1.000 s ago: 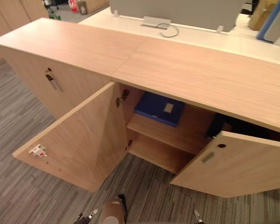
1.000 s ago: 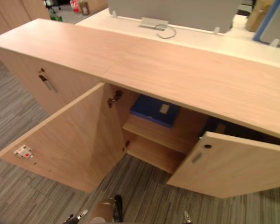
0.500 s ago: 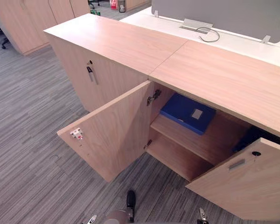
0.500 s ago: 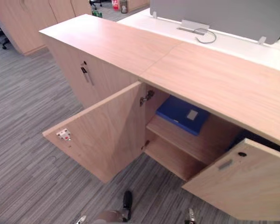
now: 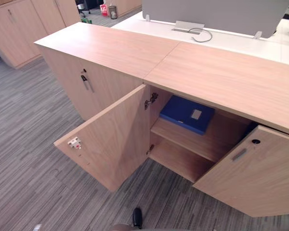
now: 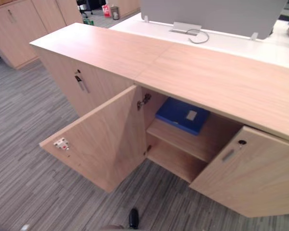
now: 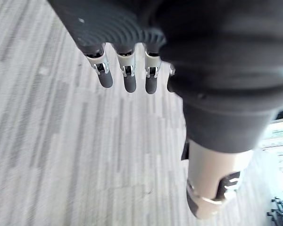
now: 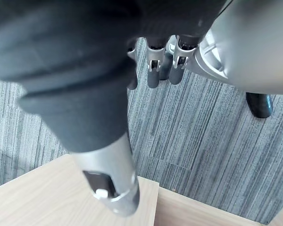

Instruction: Walk over to the cabinet, pick up the folder, carry it to the office cabinet, place the folder inside the office cabinet, then close the office cabinet door

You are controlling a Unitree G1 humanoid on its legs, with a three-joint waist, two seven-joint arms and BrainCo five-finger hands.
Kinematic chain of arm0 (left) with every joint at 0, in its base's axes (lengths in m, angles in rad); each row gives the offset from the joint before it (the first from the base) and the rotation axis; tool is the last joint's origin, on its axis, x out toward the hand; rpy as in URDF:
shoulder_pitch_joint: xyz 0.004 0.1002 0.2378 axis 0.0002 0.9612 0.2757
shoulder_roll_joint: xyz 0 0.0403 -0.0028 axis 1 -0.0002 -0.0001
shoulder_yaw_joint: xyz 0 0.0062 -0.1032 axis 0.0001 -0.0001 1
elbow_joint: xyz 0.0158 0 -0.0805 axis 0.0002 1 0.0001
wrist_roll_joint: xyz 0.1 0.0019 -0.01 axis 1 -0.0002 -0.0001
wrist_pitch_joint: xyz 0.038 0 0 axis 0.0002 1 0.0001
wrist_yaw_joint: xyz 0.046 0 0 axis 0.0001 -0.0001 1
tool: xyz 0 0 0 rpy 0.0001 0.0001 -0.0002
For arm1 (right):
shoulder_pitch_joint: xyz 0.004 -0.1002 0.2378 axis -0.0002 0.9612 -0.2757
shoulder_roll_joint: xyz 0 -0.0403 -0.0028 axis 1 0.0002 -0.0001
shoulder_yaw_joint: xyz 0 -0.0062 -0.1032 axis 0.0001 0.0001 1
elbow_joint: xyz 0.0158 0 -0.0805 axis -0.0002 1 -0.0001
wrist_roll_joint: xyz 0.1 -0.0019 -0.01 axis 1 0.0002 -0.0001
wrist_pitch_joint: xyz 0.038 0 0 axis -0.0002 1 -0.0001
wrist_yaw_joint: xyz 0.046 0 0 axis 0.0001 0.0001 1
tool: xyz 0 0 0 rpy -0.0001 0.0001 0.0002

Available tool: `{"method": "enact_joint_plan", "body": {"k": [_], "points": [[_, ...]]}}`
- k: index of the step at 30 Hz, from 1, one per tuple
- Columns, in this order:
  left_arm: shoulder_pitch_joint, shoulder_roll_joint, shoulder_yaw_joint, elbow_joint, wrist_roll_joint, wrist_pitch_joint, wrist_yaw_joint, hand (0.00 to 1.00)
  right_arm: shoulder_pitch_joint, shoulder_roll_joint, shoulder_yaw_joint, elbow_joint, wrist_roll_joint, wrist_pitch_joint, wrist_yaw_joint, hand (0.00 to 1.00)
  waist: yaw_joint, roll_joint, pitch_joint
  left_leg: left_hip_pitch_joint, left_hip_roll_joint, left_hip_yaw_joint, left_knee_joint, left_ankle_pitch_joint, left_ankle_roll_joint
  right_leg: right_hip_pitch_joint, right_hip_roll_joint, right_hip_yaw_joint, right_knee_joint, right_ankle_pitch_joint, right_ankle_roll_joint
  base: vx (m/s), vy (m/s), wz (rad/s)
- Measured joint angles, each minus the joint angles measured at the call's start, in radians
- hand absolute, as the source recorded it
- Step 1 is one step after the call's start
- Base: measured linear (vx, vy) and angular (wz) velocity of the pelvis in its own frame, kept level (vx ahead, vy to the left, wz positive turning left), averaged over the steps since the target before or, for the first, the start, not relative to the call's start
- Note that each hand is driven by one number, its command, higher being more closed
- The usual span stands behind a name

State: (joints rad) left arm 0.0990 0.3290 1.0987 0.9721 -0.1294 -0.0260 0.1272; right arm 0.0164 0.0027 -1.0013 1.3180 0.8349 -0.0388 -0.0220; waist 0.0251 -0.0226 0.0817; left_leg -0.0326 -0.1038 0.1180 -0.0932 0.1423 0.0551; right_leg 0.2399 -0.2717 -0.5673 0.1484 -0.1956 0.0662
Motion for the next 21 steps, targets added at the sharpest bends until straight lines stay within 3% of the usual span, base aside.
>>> {"method": "enact_joint_plan", "body": {"k": [2,5,9,13,21], "points": [[-0.023,0.109,0.021,-0.01,0.046,0.009,-0.008,0.0,-0.001,0.001,0.001,-0.001,-0.014,0.011,0.013,0.0,0.001,-0.007,-0.012,0.008,0.01,0.004,0.0,-0.006,-0.009,-0.005,0.002,0.003,0.019,0.002,-0.002,0.03,-0.018,-0.12],[-0.06,0.166,-0.023,-0.134,0.104,0.021,-0.015,0.0,0.001,0.003,0.005,-0.015,-0.019,0.02,0.029,0.0,0.004,-0.01,-0.025,0.016,0.021,0.01,0.0,-0.013,-0.017,-0.01,0.008,0.007,0.038,0.002,-0.002,0.03,-0.023,-0.08],[-0.068,0.166,-0.195,-0.363,0.245,0.028,-0.01,0.0,0.018,0.007,0.078,-0.031,-0.031,0.023,0.042,0.0,0.011,-0.007,-0.036,0.022,0.035,0.015,0.0,-0.008,-0.023,-0.01,0.02,0.024,0.039,0.003,-0.003,0.02,-0.025,-0.06],[-0.056,0.143,-0.413,-0.474,0.383,0.028,0.002,0.0,0.042,0.016,0.132,-0.057,-0.037,0.031,0.05,0.0,0.022,0.001,-0.038,0.053,0.047,0.013,0.0,-0.007,-0.029,0.011,0.026,0.027,0.049,0.006,-0.007,0.01,-0.027,-0.07],[-0.018,0.029,-0.824,-0.492,0.551,0.011,-0.029,0.0,0.061,0.006,0.212,-0.071,-0.103,0.038,0.057,0.0,0.018,0.008,-0.039,0.062,0.056,0.013,-0.001,-0.016,-0.043,0.032,0.041,0.026,0.016,0.006,-0.007,0.0,-0.008,-0.02]]}}
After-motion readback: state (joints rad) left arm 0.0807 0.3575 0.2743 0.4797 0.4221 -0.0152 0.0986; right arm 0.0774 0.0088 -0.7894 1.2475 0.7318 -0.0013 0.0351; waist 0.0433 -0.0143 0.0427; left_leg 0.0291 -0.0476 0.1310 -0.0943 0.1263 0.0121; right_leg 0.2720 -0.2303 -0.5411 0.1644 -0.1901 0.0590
